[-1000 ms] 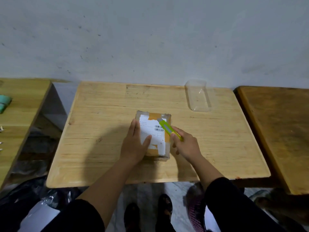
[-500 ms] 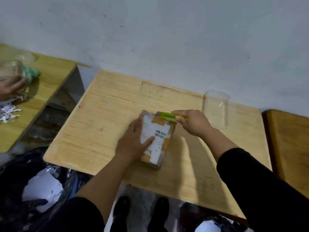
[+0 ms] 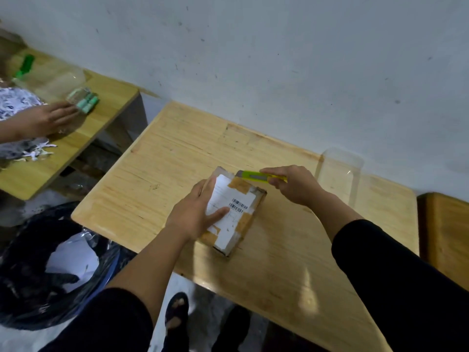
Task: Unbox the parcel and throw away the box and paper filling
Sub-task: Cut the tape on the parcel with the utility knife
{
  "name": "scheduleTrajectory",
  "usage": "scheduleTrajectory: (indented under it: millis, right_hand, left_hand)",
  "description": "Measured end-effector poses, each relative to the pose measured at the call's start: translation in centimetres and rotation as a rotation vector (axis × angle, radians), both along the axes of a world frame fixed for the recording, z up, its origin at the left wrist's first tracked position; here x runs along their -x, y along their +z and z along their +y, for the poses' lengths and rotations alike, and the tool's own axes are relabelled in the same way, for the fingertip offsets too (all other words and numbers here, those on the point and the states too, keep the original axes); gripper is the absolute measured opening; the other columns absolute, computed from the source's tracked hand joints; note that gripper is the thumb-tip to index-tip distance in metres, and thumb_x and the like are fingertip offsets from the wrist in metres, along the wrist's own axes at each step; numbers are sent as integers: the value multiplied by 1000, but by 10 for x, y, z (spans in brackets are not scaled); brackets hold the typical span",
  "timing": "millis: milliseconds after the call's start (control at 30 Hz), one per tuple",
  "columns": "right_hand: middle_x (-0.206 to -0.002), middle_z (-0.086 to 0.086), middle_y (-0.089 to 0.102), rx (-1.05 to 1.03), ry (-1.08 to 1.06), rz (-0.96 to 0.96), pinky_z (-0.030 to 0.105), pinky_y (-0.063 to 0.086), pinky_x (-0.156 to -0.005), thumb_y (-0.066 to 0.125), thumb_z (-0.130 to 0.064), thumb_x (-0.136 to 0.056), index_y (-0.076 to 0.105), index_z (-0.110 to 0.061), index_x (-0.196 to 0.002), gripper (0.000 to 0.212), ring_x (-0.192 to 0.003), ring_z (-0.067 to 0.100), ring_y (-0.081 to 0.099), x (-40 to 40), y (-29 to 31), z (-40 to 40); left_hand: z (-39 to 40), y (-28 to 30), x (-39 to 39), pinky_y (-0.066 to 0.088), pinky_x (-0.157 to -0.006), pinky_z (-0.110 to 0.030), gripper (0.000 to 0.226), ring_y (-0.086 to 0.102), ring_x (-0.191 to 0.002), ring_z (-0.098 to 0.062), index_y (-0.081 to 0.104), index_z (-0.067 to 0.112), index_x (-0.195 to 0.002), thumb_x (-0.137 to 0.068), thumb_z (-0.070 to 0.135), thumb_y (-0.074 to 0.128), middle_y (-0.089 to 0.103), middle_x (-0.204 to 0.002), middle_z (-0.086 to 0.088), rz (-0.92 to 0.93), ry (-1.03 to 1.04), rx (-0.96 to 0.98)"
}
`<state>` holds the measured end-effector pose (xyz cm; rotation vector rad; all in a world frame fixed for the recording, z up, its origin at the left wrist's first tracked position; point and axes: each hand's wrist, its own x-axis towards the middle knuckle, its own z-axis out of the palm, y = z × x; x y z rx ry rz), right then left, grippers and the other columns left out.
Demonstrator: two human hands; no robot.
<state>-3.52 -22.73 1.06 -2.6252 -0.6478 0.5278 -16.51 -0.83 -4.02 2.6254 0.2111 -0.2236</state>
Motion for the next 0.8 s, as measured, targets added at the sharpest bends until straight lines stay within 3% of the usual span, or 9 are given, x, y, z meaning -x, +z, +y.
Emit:
scheduleTrajectory:
  millis: [233, 467, 600, 800]
  right_hand:
    - [-113, 4, 68, -24, 4, -15, 25, 33, -69, 51, -25, -93, 57, -34, -122, 31, -78, 17, 47, -2, 1, 2]
    - [-123, 3, 64, 62, 65, -36, 29, 41, -75, 50, -24, -93, 54, -36, -125, 34, -105, 27, 57, -6, 3, 6]
    - [-124, 2, 63, 187, 120, -32, 38, 50, -83, 49, -24, -94, 51, -38, -127, 37, -104, 28, 56, -8, 13, -6]
    - [-125, 4, 62, 175, 109, -22, 40, 49, -86, 48, -23, -94, 50, -37, -128, 37, -106, 29, 55, 3, 15, -15]
  left_hand:
    - [-2, 5, 0, 44, -89, -33, 84, 34, -133, -17, -4, 32, -146, -83, 66, 40, 10, -156, 5, -7, -8, -2]
    - [-2, 10, 1, 42, -92, -34, 84, 35, -133, -17, -4, 32, -146, -83, 65, 40, 9, -156, 6, 18, 1, 15]
    - [-1, 12, 0, 42, -92, -34, 84, 34, -134, -17, -5, 33, -146, -83, 66, 40, 8, -156, 6, 28, 2, 14]
    - [1, 10, 2, 43, -90, -35, 85, 33, -134, -18, -6, 33, -146, -82, 67, 40, 9, -156, 6, 34, 7, 3]
